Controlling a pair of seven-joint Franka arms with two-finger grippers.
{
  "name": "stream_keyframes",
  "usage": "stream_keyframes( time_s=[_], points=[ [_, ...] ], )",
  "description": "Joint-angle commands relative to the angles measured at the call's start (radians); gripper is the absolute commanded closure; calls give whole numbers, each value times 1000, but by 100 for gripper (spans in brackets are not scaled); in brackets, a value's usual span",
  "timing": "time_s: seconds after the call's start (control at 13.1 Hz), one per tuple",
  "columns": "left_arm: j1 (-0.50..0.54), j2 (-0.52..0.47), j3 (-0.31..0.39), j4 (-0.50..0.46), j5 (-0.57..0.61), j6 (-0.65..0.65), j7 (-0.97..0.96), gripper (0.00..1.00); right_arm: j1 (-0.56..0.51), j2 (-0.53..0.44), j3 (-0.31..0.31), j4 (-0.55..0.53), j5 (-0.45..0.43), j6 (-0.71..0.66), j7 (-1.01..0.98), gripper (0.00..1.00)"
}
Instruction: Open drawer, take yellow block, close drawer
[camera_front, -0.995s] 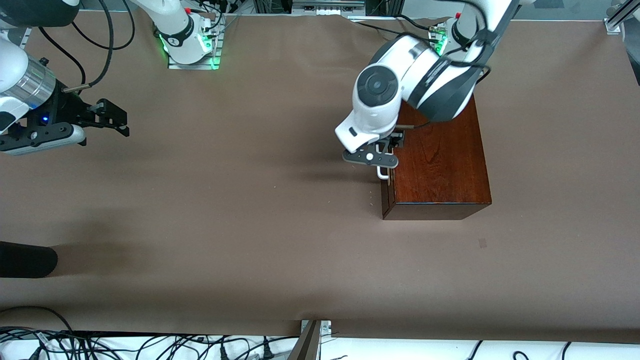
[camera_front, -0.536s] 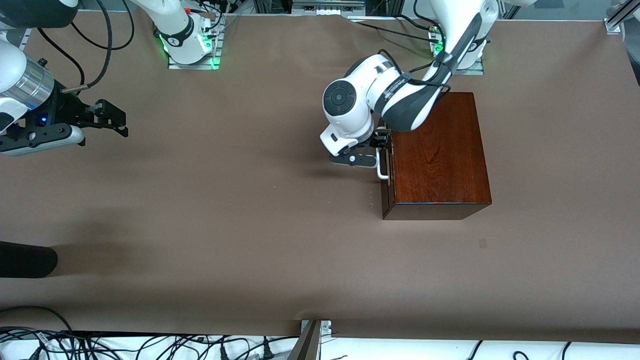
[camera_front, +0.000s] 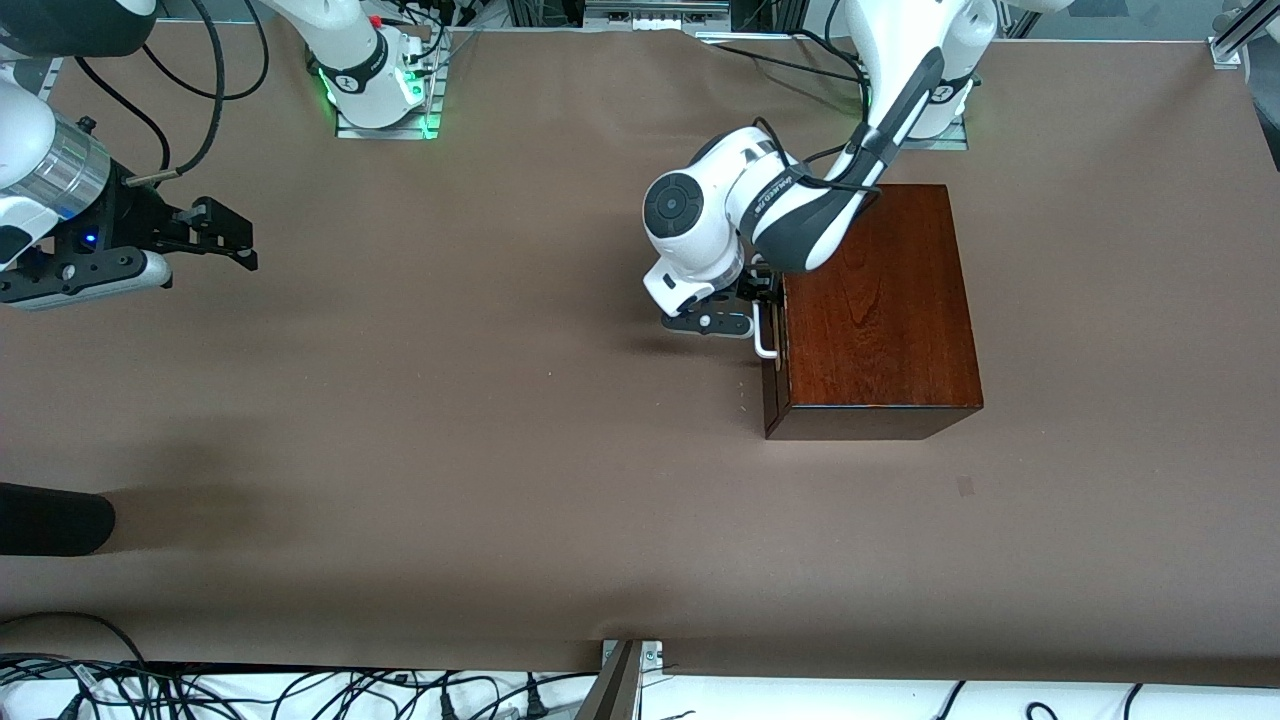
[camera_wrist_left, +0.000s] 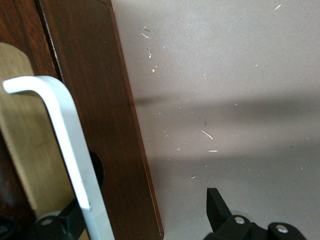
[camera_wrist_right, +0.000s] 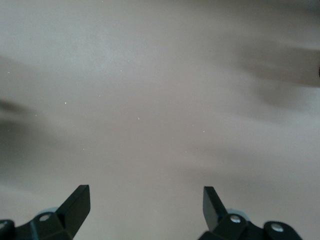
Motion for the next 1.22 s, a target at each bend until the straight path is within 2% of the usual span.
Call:
stream_keyframes(
  time_s=[0.0,0.23,0.46,0.61,0.92,1.15],
  points=[
    [-3,1,4,-10,33,27,-48,0,-4,-3,-1,3,18,-14,11,0],
    [-9,6,2,2,32,30,-51,0,-4,-3,-1,3,18,-14,11,0],
    [-54,10,2,10,19,122,-118,0,-6,-3,-1,3,18,-14,11,0],
    [-87,59,2,83,16,144,-195,0,-7,4,-2,3,18,-14,11,0],
    [-117,160,2,259,-50,144,-226,0,-7,14,-16,3,17,-14,11,0],
    [-124,171,2,284,-51,168,-224,0,-7,17,-25,3,17,-14,9,0]
  ],
)
